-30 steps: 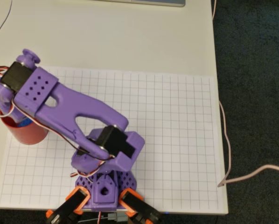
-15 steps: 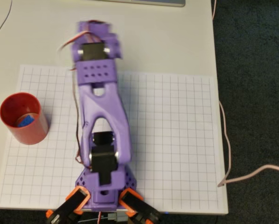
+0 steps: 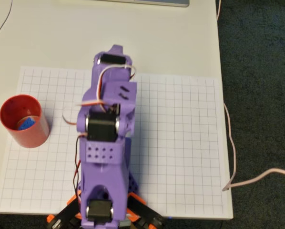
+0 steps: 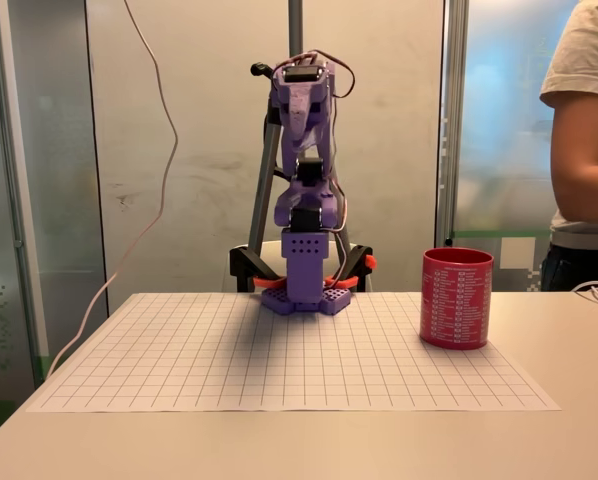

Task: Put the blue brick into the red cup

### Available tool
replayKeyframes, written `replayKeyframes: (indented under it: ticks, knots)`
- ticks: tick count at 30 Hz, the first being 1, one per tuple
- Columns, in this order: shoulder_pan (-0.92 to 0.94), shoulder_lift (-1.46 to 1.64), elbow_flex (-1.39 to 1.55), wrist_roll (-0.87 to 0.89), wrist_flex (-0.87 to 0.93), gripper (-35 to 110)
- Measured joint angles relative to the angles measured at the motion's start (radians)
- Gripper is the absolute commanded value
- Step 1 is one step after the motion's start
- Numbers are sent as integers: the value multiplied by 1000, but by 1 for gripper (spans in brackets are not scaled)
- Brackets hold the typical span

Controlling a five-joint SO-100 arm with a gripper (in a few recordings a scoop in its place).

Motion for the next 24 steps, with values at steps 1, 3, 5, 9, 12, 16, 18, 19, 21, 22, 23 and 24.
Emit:
replayKeyframes:
  ticks: [1,3,5,9,12,16,18,19,21,22,23,24]
  knots:
    - [-8,26,25,0,3,0]
    - [-18,94,91,0,3,0]
    - [-43,173,172,0,0,0]
    - [-48,215,314,0,-2,0]
    - [-57,216,428,8,-35,0]
    - [-74,215,635,18,-101,0]
    - [-74,215,744,34,-132,0]
    - [-74,206,784,38,-143,0]
    - [-74,218,861,54,-161,0]
    - [-74,215,884,61,-164,0]
    - [-74,204,891,69,-167,0]
    - [-74,213,896,74,-167,0]
